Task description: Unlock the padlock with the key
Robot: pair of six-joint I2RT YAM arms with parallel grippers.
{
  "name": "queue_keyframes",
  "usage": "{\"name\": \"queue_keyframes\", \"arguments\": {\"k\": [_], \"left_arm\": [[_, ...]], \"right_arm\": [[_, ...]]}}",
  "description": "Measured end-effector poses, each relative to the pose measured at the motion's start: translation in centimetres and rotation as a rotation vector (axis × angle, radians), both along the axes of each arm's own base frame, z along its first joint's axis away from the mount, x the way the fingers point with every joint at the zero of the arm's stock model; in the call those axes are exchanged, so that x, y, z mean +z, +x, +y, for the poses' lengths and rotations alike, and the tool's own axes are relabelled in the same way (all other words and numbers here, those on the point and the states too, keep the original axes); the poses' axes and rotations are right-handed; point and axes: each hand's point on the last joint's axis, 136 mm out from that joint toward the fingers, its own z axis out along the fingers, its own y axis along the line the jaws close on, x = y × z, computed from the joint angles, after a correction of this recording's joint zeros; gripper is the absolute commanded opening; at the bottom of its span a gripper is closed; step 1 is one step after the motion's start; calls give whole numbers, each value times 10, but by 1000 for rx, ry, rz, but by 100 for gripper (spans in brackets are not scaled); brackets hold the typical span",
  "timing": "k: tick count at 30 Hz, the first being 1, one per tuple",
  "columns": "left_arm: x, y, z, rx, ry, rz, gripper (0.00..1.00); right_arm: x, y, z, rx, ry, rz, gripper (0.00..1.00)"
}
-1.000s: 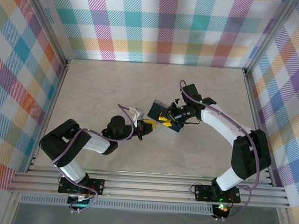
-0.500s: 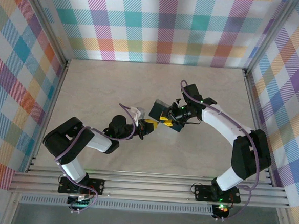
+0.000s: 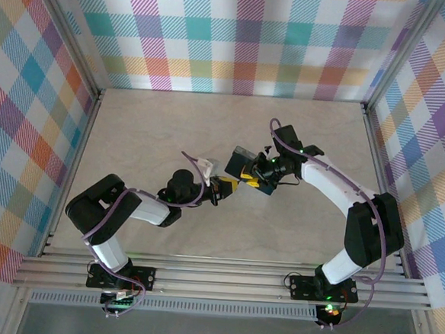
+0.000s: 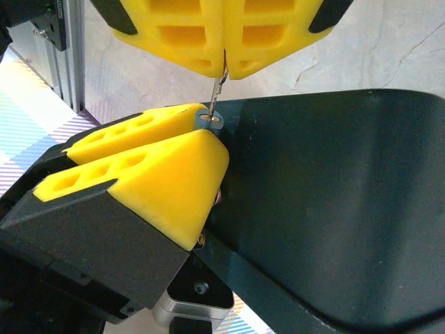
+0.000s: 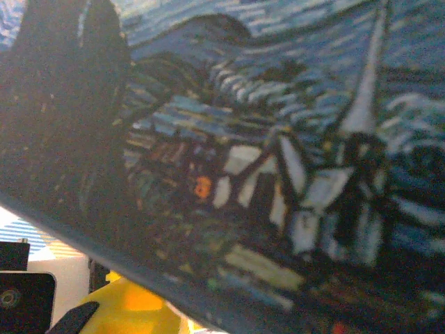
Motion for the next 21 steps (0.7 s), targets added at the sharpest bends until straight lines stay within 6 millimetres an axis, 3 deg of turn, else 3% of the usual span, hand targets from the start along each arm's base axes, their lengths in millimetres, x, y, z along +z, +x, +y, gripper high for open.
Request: {"name": "queue_keyframes", "arguments": {"k": [7,15,18,21], "left_arm": [[-10,-3,1,-5,27,13,0],[-61,-34,35,16,175,116,0],[-56,-40,46,40,206,97,0],[-38,-41,55,68,220,43,0]], "right_arm": [[-4,-1,-2,19,-30,-25,0],[-23,9,-7,3,-86,-57,0],[-44,8,-14,-4,-148,-68,0],[-70,3,-24,1,-240,-72,0]]}}
